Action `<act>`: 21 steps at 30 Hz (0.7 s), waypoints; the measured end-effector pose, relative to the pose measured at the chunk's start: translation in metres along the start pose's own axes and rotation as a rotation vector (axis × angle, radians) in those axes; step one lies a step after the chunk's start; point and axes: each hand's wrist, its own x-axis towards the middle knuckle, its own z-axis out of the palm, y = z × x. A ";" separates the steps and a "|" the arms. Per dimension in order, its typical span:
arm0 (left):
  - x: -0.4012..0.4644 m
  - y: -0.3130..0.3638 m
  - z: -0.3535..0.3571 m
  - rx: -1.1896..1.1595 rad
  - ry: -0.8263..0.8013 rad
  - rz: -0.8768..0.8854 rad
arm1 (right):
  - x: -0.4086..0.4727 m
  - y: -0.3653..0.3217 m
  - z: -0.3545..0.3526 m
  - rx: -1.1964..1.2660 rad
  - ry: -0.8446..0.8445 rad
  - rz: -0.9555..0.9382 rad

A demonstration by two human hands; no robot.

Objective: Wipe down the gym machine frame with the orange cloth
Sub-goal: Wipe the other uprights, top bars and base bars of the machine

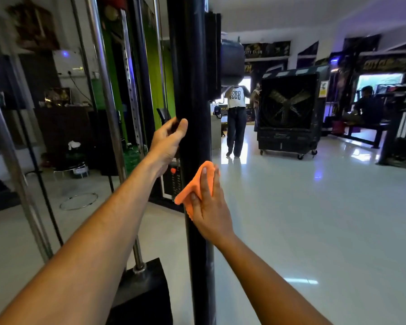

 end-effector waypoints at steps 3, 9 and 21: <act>-0.009 -0.013 0.003 -0.023 0.010 -0.028 | -0.011 0.007 0.009 -0.002 -0.011 0.051; -0.017 -0.041 -0.001 -0.035 0.027 -0.078 | 0.027 -0.014 0.008 0.031 0.103 0.049; -0.036 -0.071 -0.009 -0.075 -0.030 -0.170 | 0.011 0.012 0.021 -0.140 0.115 -0.045</act>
